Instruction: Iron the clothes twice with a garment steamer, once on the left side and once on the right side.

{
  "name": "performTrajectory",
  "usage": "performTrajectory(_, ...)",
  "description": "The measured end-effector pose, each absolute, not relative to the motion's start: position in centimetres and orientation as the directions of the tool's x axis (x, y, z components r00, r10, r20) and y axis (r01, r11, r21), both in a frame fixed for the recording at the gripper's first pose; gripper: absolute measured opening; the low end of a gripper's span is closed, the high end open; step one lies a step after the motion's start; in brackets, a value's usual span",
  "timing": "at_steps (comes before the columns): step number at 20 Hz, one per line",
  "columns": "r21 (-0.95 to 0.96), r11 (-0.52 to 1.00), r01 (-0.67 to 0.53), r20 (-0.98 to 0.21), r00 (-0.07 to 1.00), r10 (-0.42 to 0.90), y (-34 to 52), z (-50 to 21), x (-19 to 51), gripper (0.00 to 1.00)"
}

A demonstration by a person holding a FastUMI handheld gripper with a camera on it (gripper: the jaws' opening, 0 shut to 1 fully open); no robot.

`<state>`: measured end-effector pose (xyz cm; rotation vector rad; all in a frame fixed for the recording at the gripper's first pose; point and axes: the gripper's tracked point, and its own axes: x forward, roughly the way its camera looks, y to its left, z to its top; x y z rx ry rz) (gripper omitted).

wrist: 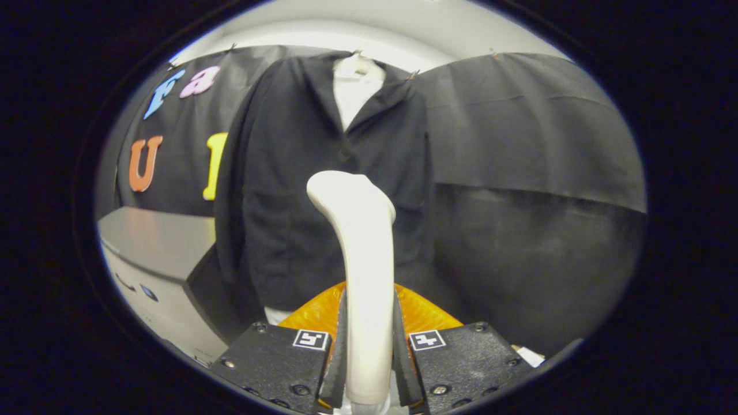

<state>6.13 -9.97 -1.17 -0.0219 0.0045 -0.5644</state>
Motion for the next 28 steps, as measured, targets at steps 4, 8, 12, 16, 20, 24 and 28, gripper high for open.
performTrajectory(4,0.013,0.806,0.592,0.135,0.798,-0.588,-13.5,6.7,1.8,0.38)
performTrajectory(8,0.058,0.818,0.573,0.269,0.78,-0.565,-16.4,13.4,1.3,0.38)
performTrajectory(12,0.074,0.854,0.514,0.346,0.791,-0.506,-19.2,18.0,3.8,0.38)
performTrajectory(16,0.054,0.888,0.457,0.389,0.809,-0.44,-22.0,22.1,6.7,0.38)
performTrajectory(20,0.037,0.904,0.425,0.444,0.804,-0.396,-24.7,26.3,9.4,0.38)
performTrajectory(24,0.032,0.915,0.402,0.482,0.796,-0.367,-25.7,29.6,11.2,0.38)
performTrajectory(28,0.003,0.902,0.431,0.474,0.794,-0.381,-26.0,30.5,13.6,0.38)
